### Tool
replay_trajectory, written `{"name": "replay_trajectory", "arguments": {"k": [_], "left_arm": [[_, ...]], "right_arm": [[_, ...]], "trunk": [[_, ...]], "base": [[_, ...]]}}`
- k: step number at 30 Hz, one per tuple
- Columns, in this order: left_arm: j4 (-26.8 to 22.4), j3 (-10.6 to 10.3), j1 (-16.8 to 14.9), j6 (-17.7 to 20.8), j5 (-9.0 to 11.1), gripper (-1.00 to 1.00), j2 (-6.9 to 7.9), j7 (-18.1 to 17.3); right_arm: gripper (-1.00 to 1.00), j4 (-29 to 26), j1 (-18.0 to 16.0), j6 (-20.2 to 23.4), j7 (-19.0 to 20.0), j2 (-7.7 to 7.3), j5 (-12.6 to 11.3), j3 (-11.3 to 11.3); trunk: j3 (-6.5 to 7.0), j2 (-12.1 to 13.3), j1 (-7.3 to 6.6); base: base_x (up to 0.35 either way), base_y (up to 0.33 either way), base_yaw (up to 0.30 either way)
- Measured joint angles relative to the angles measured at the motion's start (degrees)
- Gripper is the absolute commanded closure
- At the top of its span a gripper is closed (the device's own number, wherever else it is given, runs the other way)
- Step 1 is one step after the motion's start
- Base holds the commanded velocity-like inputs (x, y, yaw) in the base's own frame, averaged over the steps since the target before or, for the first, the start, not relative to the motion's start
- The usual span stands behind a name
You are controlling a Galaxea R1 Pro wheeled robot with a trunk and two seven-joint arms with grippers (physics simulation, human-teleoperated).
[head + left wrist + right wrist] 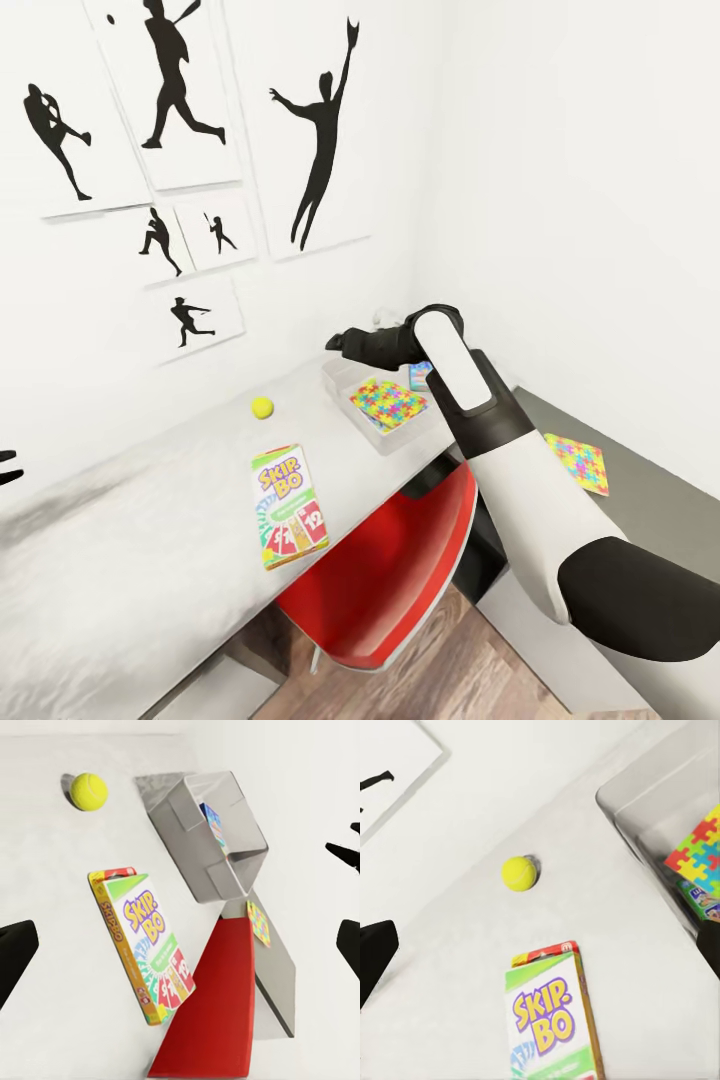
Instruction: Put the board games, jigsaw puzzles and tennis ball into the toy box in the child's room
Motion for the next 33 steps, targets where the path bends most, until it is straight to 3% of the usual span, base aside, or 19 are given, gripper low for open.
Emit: {"name": "replay_trajectory", "arguments": {"k": [5,7,18,24,33], "left_arm": [[1.33,0.01,0.14,-0.49,-0.16,-1.0,0.22,0.0],[3.37,0.05,0.23,-2.54,-0.18,-1.0,0.4,0.0],[4.22,-0.03,0.25,-3.68,-0.33,-1.0,0.45,-0.01],[6.03,-0.02,0.33,-5.54,-1.05,-1.0,0.45,-0.01],[8.77,0.05,0.34,-7.76,-1.34,-1.0,0.77,-0.01]], "right_arm": [[-1.0,-2.3,0.0,-0.24,-0.23,0.0,-0.15,0.18],[-1.0,-3.4,0.0,-0.35,-0.41,0.0,-0.17,0.16],[-1.0,-3.48,0.09,-0.66,-1.06,-0.01,-0.08,0.57],[-1.0,-2.16,0.09,-0.22,-1.31,0.0,0.07,1.25],[-1.0,3.23,0.09,-0.71,-6.18,0.0,-0.1,3.91]], "trunk": [[0.0,0.0,0.0],[0.0,0.0,0.0],[0.0,0.0,0.0],[0.0,0.0,0.0],[0.0,0.0,0.0]], "base": [[0.0,0.002,0.0],[0.0,0.0,0.0],[0.0,0.039,0.0],[0.0,0.048,0.0],[0.0,0.006,0.0]]}}
